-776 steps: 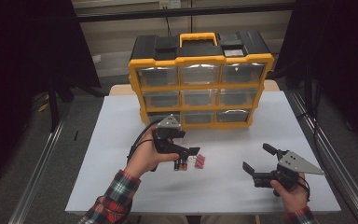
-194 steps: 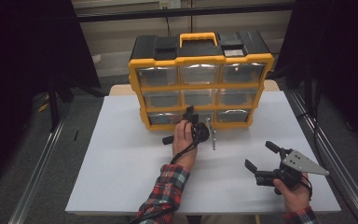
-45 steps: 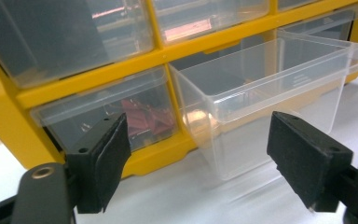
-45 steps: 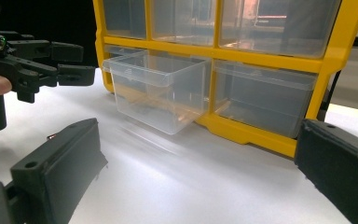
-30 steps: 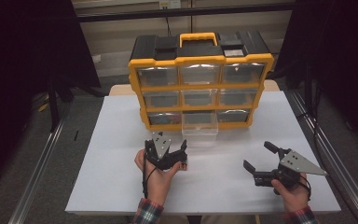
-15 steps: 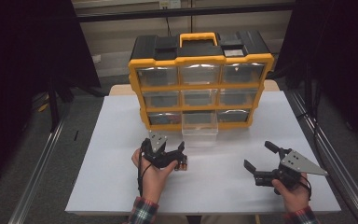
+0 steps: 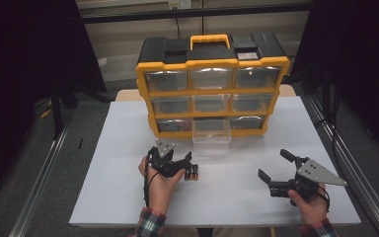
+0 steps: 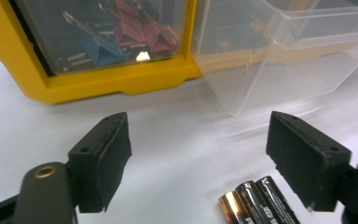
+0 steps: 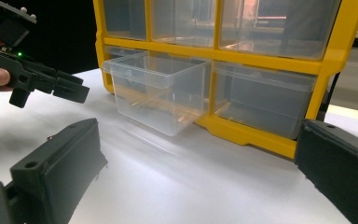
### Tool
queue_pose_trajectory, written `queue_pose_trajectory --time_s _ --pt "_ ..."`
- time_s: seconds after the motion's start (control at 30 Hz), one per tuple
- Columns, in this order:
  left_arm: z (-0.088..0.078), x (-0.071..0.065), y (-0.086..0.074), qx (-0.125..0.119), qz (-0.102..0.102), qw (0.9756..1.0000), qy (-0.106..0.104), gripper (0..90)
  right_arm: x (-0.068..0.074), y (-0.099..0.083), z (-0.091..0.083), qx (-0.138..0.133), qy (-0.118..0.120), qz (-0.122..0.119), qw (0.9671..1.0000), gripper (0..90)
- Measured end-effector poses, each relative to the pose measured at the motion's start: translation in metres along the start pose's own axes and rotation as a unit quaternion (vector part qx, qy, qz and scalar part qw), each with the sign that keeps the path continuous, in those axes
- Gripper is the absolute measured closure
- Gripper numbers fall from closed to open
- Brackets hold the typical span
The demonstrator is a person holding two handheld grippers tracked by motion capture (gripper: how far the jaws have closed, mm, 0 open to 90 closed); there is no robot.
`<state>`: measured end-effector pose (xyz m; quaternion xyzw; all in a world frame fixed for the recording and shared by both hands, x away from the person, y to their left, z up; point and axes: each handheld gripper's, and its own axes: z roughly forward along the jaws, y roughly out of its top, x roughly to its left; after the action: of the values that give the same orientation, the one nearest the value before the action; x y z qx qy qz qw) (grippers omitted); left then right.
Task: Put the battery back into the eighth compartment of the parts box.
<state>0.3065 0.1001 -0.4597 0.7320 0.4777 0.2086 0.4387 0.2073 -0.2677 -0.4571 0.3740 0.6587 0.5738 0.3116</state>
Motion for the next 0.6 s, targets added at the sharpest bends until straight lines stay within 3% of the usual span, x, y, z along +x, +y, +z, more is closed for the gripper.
queue_pose_trajectory --time_s 0.1,0.17,0.37,0.57,0.6 --pt "-0.0010 -0.0008 0.0007 0.009 -0.005 0.9999 0.004 27.1 -0.0005 -0.0001 0.0000 -0.001 0.000 -0.001 1.0000 0.2" --pt "-0.0001 -0.0015 0.0004 0.016 -0.018 0.9997 -0.004 32.9 -0.0004 0.0001 -0.0002 0.000 -0.001 -0.001 1.0000 0.2" --pt "0.0001 -0.0048 -0.0009 0.057 -0.013 0.9983 -0.007 46.3 -0.0001 0.0000 -0.0001 0.001 0.000 -0.001 1.0000 0.2" --pt "-0.0010 -0.0079 -0.0030 0.095 -0.004 0.9954 -0.012 53.8 -0.0001 0.0002 -0.0004 0.001 0.001 0.000 1.0000 0.2" --pt "-0.0003 -0.0101 -0.0039 0.094 -0.013 0.9954 -0.013 53.9 0.0001 0.0002 -0.0001 0.000 0.001 0.000 1.0000 0.2"
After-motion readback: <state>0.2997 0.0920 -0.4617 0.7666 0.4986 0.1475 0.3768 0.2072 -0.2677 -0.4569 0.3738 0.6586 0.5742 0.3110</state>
